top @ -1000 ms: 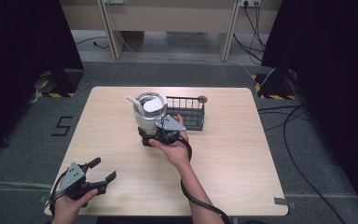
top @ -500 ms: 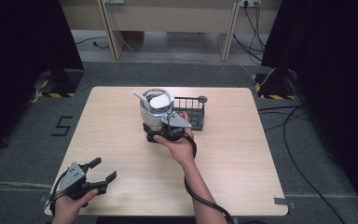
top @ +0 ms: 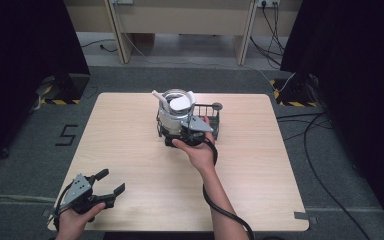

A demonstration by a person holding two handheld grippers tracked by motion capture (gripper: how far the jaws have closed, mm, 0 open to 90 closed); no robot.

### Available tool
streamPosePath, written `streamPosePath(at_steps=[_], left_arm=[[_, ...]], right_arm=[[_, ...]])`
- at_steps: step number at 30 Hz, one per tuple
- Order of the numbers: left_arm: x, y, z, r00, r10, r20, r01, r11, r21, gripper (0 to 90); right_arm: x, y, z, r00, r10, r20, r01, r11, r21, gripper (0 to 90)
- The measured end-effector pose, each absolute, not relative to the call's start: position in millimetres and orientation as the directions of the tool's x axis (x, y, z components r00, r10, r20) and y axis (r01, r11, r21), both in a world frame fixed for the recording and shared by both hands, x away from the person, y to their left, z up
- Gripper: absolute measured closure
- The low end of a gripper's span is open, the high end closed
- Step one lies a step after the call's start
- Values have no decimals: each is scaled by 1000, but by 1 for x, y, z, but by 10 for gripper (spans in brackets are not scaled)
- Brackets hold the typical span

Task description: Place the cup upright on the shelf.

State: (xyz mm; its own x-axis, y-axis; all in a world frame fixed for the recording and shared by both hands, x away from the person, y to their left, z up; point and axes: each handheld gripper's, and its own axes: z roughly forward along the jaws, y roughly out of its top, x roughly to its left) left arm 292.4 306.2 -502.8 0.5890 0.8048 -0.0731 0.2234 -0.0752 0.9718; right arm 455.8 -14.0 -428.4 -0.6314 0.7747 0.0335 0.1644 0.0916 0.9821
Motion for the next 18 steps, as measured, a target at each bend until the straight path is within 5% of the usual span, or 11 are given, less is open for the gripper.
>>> streamPosePath(at_steps=[18], left_arm=[[293, 306, -503, 587, 806, -78, 227, -71, 971, 147]], right_arm=[[468, -32, -411, -587, 809, 34, 166, 78, 983, 110]])
